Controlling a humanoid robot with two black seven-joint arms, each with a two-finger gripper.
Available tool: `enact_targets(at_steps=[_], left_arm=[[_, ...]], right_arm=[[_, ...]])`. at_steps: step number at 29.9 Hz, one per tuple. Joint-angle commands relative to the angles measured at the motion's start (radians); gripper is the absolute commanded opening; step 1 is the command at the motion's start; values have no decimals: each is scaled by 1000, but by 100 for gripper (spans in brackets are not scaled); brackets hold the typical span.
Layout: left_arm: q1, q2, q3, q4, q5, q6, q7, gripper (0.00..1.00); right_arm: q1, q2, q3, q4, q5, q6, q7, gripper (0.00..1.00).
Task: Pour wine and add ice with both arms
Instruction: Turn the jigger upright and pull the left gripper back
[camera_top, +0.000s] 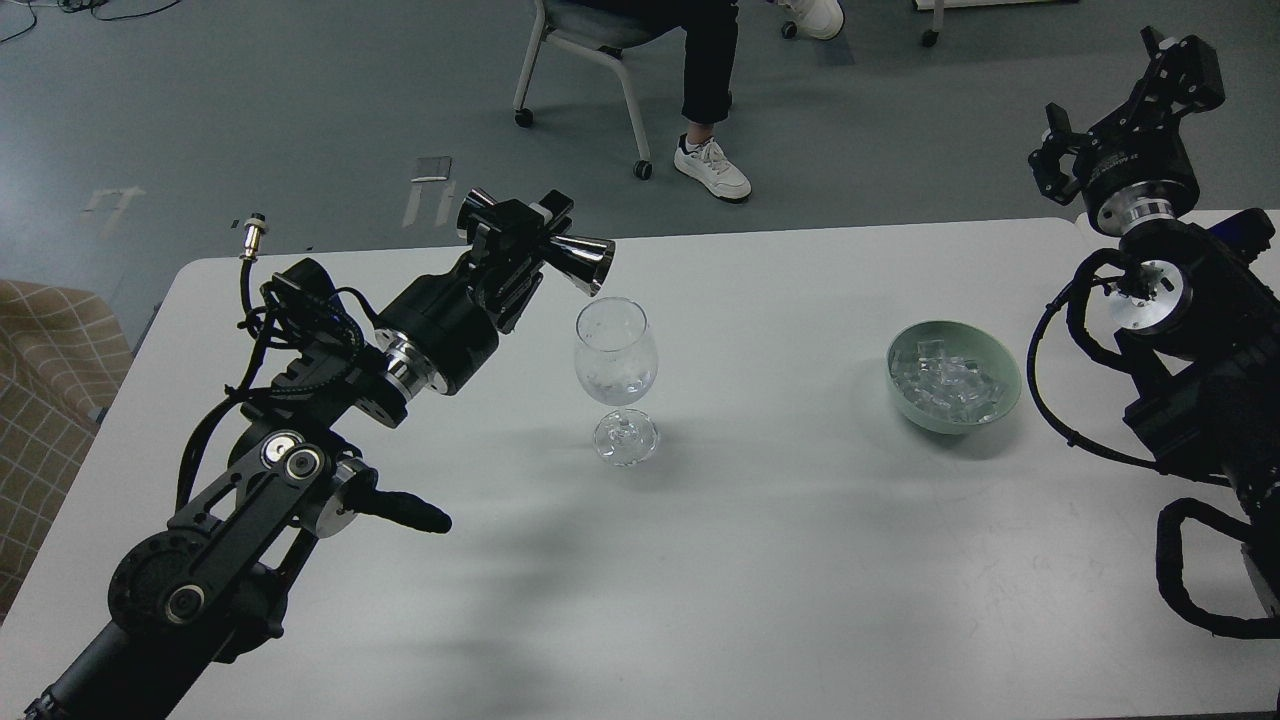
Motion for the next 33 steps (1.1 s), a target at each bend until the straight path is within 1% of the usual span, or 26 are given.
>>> enact_targets(at_steps=[1, 2, 3, 7, 11, 15, 18, 19, 21, 23, 25, 28, 33], left_arm=[[20, -8, -65, 2, -104, 8, -34, 17], [29, -12, -94, 2, -141, 8, -65, 17], [38, -12, -115, 2, -182, 8, -85, 17], [64, -17, -161, 2, -340, 8, -96, 17], [112, -60, -253, 16, -550, 11, -130, 17], [135, -81, -315, 39, -656, 11, -131, 17], [137, -94, -353, 132, -750, 8, -144, 17], [137, -95, -362, 182, -785, 3, -156, 17], [132, -95, -369, 239, -822, -1, -165, 17], [118, -94, -373, 343, -892, -4, -174, 18], [104, -95, -375, 402, -942, -4, -185, 19], [78, -95, -373, 465, -988, -4, -205, 19], [52, -103, -372, 554, -1017, -6, -206, 19]], right_arm=[[-1, -8, 0, -1, 0, 0, 0, 100], [-3, -11, -2, -1, 0, 0, 0, 100], [-7, -17, -2, -1, -2, 0, 0, 100], [-10, -20, -2, -2, 0, 0, -2, 100], [-23, -17, 0, -5, 0, -5, 0, 100], [-36, -14, 0, -5, 0, -6, 0, 100], [-38, -12, 0, -5, 0, -6, 0, 100], [-38, -12, 0, -5, 0, -6, 0, 100], [-38, -12, 0, -5, -2, -6, 0, 100], [-40, -14, 0, -7, 0, -6, 0, 100], [-44, -14, 0, -7, 0, -6, 0, 100], [-47, -14, -2, -7, 0, -6, 0, 100], [-56, -12, -2, -4, 0, -6, 0, 100]])
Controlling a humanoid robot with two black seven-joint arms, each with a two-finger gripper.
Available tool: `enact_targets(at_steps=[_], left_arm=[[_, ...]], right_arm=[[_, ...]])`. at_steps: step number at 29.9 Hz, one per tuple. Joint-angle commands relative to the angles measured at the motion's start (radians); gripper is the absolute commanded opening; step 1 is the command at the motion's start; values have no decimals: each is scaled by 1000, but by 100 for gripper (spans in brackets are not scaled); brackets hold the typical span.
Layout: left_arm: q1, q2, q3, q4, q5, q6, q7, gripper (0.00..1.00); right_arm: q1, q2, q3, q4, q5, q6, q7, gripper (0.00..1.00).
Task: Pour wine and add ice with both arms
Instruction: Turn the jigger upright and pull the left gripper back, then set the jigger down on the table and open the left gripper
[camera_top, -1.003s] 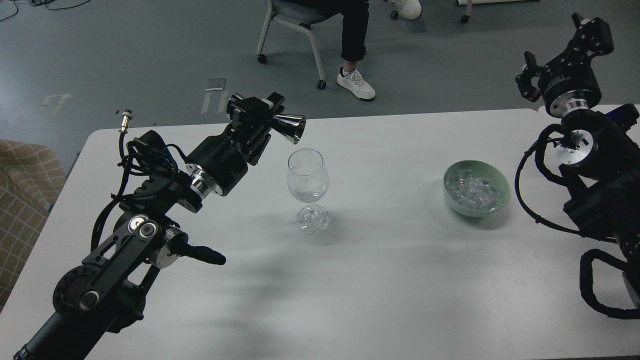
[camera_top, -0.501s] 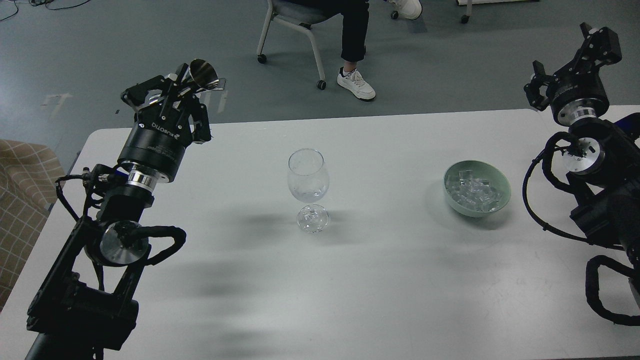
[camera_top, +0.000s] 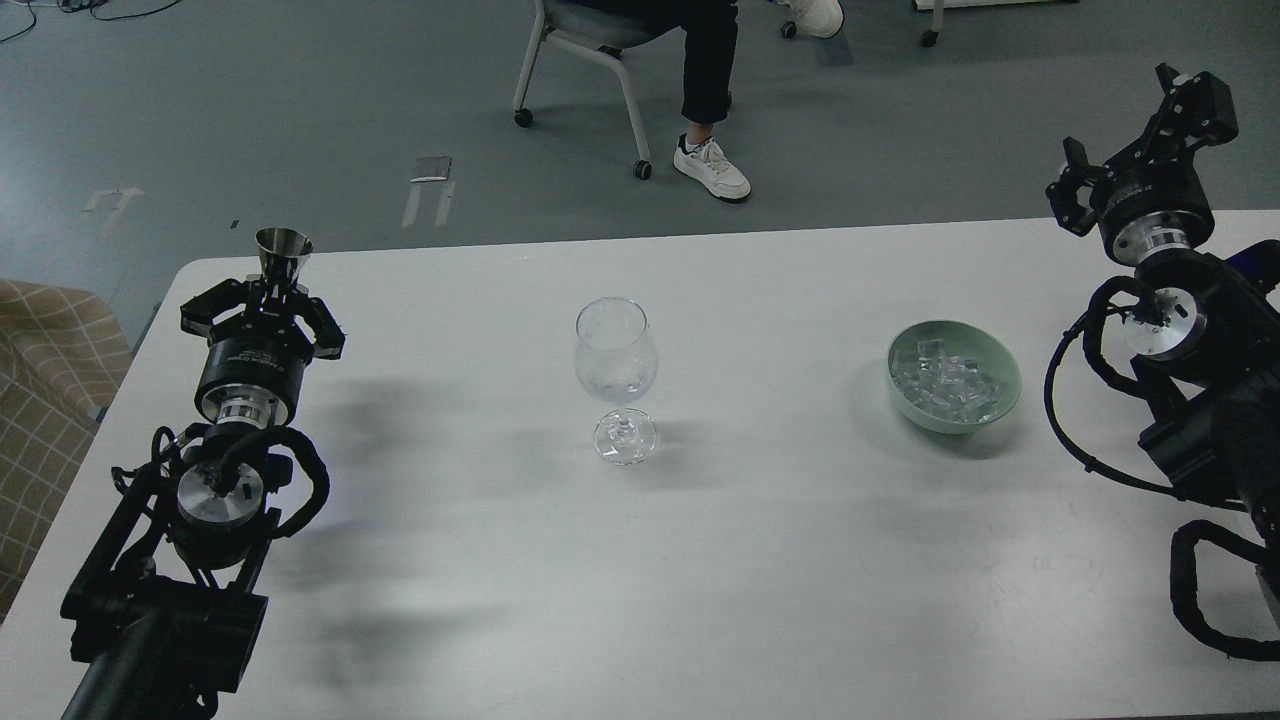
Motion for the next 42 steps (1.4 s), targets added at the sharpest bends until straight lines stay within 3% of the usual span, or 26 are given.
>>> enact_targets(at_steps=[1, 20, 30, 42], left_arm=[[-26, -16, -1, 64, -23, -1, -1, 19], [-58, -101, 2, 101, -135, 25, -3, 21], [-62, -98, 8, 123, -135, 30, 2, 44], [-64, -95, 14, 121, -137, 39, 5, 55]], right_arm=[[-3, 1, -1, 3, -1, 0, 0, 100], [-6, -2, -4, 6, -1, -3, 0, 100], [-6, 4, -5, 6, -1, -3, 0, 100], [-5, 4, -5, 4, -1, -3, 0, 100]])
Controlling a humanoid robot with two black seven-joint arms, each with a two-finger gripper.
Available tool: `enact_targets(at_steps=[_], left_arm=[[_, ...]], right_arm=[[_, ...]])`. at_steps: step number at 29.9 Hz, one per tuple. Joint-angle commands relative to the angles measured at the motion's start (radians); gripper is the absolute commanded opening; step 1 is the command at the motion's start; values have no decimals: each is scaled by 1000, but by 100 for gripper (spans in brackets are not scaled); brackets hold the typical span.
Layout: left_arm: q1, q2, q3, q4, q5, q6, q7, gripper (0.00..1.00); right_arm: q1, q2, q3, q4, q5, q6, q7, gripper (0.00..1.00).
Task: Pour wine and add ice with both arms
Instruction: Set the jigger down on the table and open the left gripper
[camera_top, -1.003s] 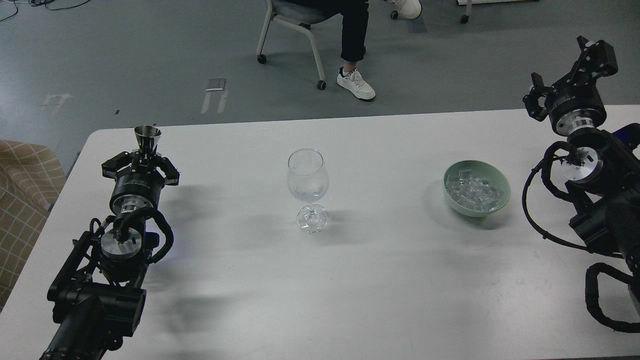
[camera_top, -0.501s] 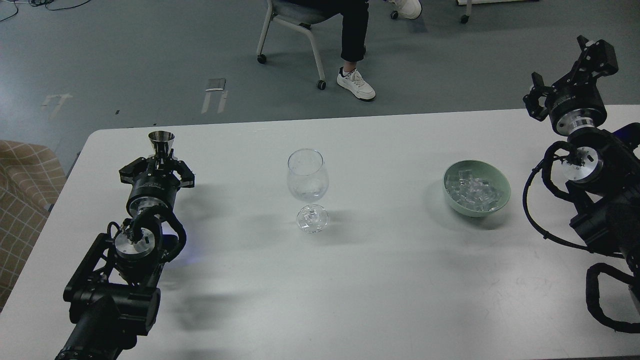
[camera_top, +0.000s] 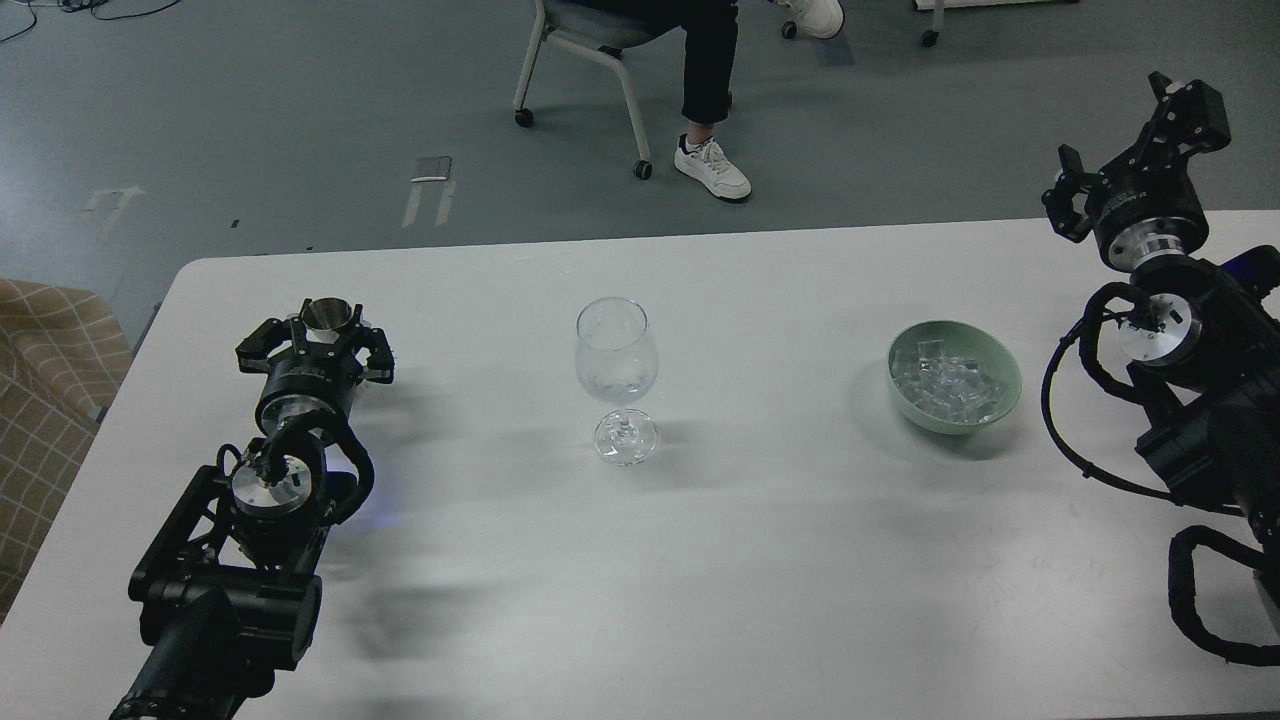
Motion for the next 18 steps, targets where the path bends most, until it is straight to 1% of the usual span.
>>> enact_targets(at_steps=[1, 4, 8, 12, 16, 18], left_arm=[[0, -1, 1, 0, 0, 0, 0, 57], [-12, -4, 1, -1, 0, 0, 0, 60], [-19, 2, 3, -3, 2, 0, 5, 68], [-22, 5, 1, -14, 3, 3, 6, 70], [-46, 20, 1, -17, 9, 28, 6, 77], [-65, 46, 1, -17, 9, 20, 6, 82]], right_arm=[[0, -2, 0, -2, 0, 1, 0, 100], [0, -2, 0, -2, 0, 1, 0, 100], [0, -2, 0, -2, 0, -1, 0, 100], [0, 0, 2, -2, 0, 1, 0, 100], [0, 0, 3, 0, 0, 1, 0, 100], [0, 0, 3, 3, 0, 1, 0, 100]])
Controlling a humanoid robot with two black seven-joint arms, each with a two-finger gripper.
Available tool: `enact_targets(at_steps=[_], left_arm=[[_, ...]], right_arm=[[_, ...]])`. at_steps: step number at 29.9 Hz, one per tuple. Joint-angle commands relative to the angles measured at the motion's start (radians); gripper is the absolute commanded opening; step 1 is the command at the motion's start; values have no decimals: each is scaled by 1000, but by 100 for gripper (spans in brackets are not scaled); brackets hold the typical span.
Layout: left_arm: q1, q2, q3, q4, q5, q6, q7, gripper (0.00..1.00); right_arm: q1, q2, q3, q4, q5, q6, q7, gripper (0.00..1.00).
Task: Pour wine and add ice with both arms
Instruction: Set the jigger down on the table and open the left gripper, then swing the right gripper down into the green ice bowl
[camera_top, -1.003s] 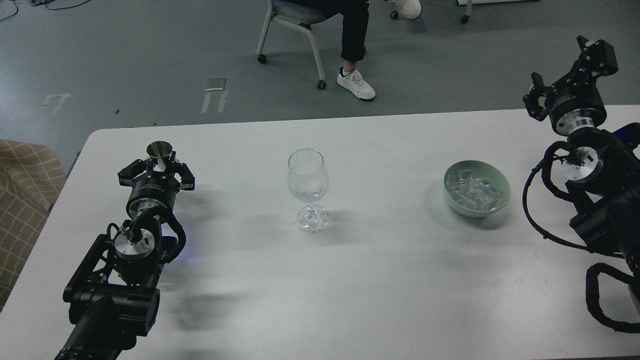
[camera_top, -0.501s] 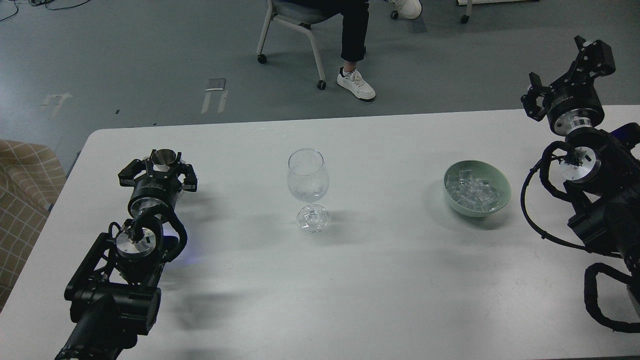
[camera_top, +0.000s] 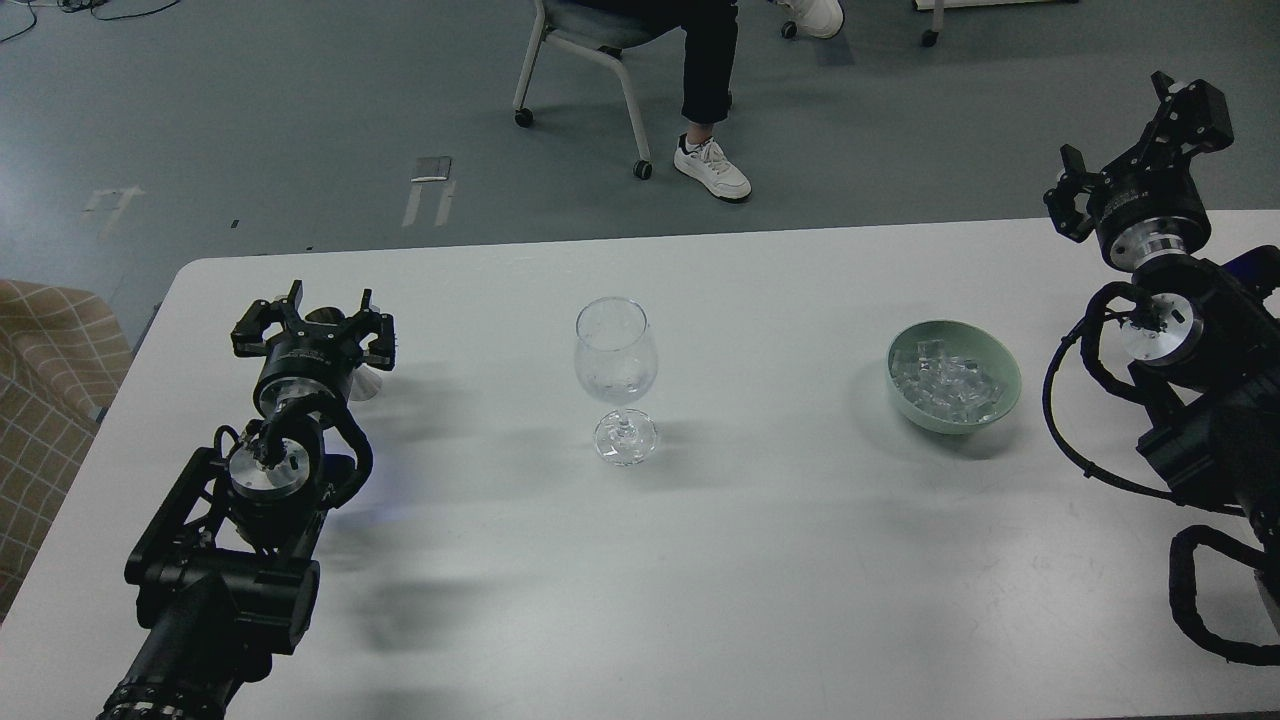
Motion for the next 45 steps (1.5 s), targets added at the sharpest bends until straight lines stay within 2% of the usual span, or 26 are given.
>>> enact_targets(at_steps=[1, 2, 3, 4, 9, 14, 19, 23, 28, 33, 39, 41, 43, 45], left_arm=[[-29, 33, 1, -2, 2, -10, 1, 86], [-31, 35, 1, -2, 4, -15, -1, 89], [-40, 35, 1, -13, 4, -21, -2, 96], [-45, 36, 1, -27, 6, -20, -2, 97], [-43, 84, 3, -172, 6, -21, 1, 98], [-42, 95, 4, -266, 12, -23, -4, 98], [-49, 142, 19, -268, 206, -13, -10, 98], [-49, 153, 15, -278, 276, -16, -14, 98], [-54, 184, 15, -263, 288, -23, -22, 98], [-74, 247, 29, -242, 291, -27, -16, 98], [-65, 302, 56, -237, 292, -141, -8, 98], [-54, 317, 79, -234, 308, -176, -10, 98], [-51, 319, 104, -234, 331, -176, -11, 98], [-48, 319, 105, -234, 338, -177, -11, 98]], right_arm=[[2, 1, 0, 6, 0, 1, 0, 100], [2, 1, 0, 6, 0, 1, 0, 100], [2, 1, 0, 7, 0, 4, 0, 100], [3, 1, 0, 7, 0, 4, 0, 100], [-1, -8, -18, 71, -1, 7, 0, 100], [-6, -10, -21, 157, -1, 7, 0, 100], [-32, -62, -38, 223, -20, 10, 0, 100], [-41, -158, -207, 314, -63, 11, 3, 100], [-28, -258, -311, 340, -96, 11, 6, 100], [0, -335, -397, 366, -283, 11, 6, 100], [28, -404, -423, 432, -521, 11, 6, 100], [26, -474, -445, 533, -648, 13, 6, 100], [23, -543, -466, 635, -748, 13, 6, 100], [17, -580, -471, 677, -796, 13, 6, 100]])
